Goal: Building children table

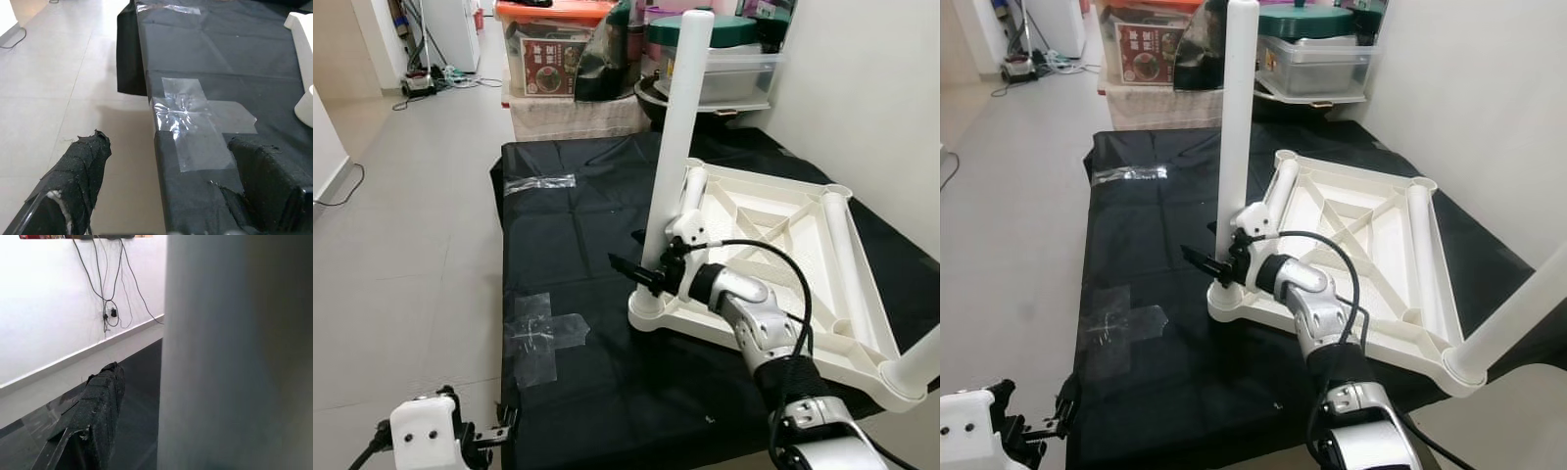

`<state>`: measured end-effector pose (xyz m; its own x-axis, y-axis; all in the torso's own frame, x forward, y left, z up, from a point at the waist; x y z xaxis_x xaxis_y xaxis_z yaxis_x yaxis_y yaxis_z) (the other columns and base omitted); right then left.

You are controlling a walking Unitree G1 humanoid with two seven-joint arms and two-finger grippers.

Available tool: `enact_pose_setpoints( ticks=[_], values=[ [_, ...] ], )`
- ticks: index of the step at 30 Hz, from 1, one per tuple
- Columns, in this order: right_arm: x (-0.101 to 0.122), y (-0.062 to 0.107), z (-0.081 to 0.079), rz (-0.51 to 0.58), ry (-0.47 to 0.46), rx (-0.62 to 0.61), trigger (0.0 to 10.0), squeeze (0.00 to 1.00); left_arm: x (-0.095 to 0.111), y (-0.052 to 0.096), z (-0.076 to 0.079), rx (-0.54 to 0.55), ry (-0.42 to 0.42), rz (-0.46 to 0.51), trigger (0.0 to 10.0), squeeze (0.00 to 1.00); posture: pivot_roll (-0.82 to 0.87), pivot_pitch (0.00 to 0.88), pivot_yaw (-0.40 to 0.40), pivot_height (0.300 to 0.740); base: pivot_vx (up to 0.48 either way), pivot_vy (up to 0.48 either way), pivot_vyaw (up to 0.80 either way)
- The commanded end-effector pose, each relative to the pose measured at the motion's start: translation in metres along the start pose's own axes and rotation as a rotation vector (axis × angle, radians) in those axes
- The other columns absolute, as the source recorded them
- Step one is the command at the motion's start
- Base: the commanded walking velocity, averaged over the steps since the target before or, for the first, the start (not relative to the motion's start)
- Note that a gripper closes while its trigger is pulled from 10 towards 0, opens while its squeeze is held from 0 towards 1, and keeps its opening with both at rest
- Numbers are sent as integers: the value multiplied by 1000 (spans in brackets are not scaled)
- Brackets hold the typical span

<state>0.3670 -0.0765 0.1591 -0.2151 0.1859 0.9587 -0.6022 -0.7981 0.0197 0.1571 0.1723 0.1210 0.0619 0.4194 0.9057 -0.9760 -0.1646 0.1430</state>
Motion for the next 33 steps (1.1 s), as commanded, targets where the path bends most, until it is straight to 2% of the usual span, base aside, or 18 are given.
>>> enact_pose_setpoints(
  ticks=[1, 5, 7, 10, 12, 13, 14, 16, 17, 20, 26, 30, 33],
  values=[
    [-16, -1, -13, -42, -45, 31, 10000, 0, -1, 2, 3, -18, 2, -19, 10000, 0, 143, 0, -66, 740, 0, 0, 0],
    [-16, -1, -12, -43, -54, 28, 10000, 0, 0, 2, -1, -45, -51, -37, 10000, 0, 145, 0, -68, 740, 0, 0, 0],
    [-18, -1, -12, -48, -53, 22, 10000, 0, 3, 2, -4, -83, -131, -47, 10000, 0, 152, 0, -71, 740, 0, 0, 0],
    [-20, -1, -11, -56, -49, 20, 10000, 0, 9, 5, -22, -149, -320, -91, 10000, 0, 160, 0, -80, 740, 0, 0, 0],
    [-20, -1, -11, -56, -49, 20, 10000, 0, 9, 5, -22, -149, -320, -91, 10000, 0, 160, 0, -80, 740, 0, 0, 0],
    [-21, -1, -11, -61, -47, 21, 10000, 0, 15, 2, -32, -161, -399, -97, 10000, 0, 163, 0, -85, 740, 0, 0, 0],
    [-21, -1, -11, -61, -47, 21, 10000, 0, 15, 2, -32, -161, -399, -97, 10000, 0, 163, 0, -85, 740, 0, 0, 0],
    [-23, -2, -12, -72, -36, 22, 10000, 0, 27, -9, -42, -168, -474, -73, 10000, 0, 158, 0, -79, 740, 0, 0, 0],
    [-23, -2, -12, -74, -31, 24, 10000, 0, 33, -15, -44, -168, -487, -52, 10000, 0, 151, 0, -74, 740, 0, 0, 0],
    [-22, -2, -12, -68, -30, 13, 10000, 0, 43, -32, -37, -205, -498, -7, 10000, 0, 132, 0, -60, 740, 0, 0, 0],
    [-25, 3, -10, -72, -25, -14, 10000, 0, 36, -42, -21, -295, -526, -6, 10000, 0, 114, 0, -56, 740, 0, 0, 0],
    [-25, 4, -10, -74, -13, -15, 10000, 0, 40, -48, -16, -317, -526, 17, 10000, 0, 106, 0, -57, 740, 0, 0, 0],
    [-24, 5, -9, -70, 0, -24, 10000, 0, 48, -59, -19, -313, -564, 62, 10000, 0, 102, 0, -63, 740, 0, 0, 0]
  ],
)
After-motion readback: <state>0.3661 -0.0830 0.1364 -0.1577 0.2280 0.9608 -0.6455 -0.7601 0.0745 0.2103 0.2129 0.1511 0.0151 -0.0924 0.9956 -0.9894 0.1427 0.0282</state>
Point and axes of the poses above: a point about 5 cm out from each wrist's last joint towards the gripper, its own y axis pointing back from the gripper into the wrist, its own x axis along the axis of the wrist's last joint, z = x × y, the point moved 3 cm from there along -y, pointing out of the wrist towards the gripper, and after that the axes turned 15 degrees about y, right-handed, at the moved point
